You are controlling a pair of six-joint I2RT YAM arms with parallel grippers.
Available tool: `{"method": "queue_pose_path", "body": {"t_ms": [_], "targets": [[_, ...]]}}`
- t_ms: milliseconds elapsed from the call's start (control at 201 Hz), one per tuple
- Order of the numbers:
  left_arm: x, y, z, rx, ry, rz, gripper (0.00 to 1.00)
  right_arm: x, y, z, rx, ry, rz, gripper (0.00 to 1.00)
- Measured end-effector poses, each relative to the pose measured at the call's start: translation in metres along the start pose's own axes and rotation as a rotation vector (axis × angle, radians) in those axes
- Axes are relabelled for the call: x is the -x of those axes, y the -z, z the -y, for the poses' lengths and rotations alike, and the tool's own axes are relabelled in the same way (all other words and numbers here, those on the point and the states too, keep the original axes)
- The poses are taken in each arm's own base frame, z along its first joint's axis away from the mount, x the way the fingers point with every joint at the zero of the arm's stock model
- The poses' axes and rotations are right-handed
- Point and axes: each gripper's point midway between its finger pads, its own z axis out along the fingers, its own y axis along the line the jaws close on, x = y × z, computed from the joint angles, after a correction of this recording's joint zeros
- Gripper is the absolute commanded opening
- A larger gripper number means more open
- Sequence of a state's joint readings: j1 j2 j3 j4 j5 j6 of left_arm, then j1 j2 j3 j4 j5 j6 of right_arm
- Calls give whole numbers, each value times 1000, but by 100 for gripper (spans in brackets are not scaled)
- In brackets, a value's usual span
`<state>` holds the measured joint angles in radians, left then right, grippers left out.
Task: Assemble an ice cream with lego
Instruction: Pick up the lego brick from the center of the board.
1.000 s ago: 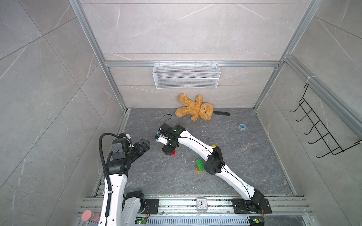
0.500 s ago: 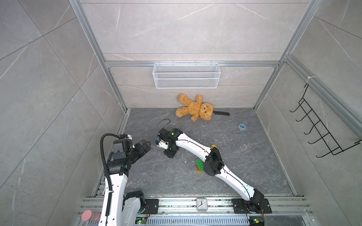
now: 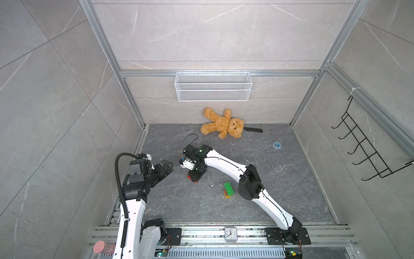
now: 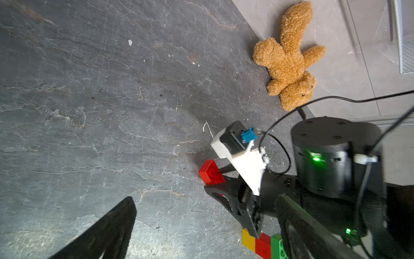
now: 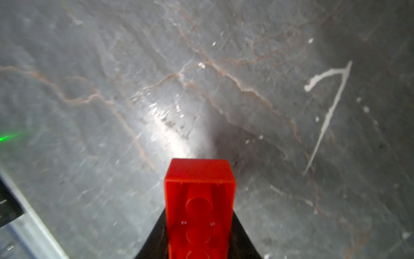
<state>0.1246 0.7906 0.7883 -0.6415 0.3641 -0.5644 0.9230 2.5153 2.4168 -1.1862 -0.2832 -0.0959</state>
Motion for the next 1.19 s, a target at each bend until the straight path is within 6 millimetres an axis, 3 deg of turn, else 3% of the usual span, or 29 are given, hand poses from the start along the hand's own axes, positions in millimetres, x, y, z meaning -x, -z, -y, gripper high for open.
{"method": "queue_pose_path", "body": {"t_ms": [80,249,329,398,463,518,722,886,1026,1190], "targets": [[3,0,15,-80,-23,-1,99,1,41,-11,91,-28,94,28],[11,0,70,-361,-120,1,99,2,163,-36,274,-40,457,30],[0,1,99,-476,-210,-22,99,-2,210,-54,367,-17,631,30],[-20,7,130,-589,-313,-52,99,-7,235,-69,448,4,730,30],[-35,16,156,-691,-393,-65,99,-9,241,-77,503,18,775,30],[-37,18,164,-719,-421,-49,99,-11,244,-78,548,22,798,30],[-34,10,173,-763,-420,-34,99,-11,246,-71,580,14,858,30],[-34,16,176,-769,-422,-33,98,-13,251,-74,583,27,879,30],[-32,32,176,-721,-457,-12,98,-16,255,-80,596,46,882,30],[-33,64,190,-784,-515,20,98,-17,252,-77,588,29,875,29]]}}
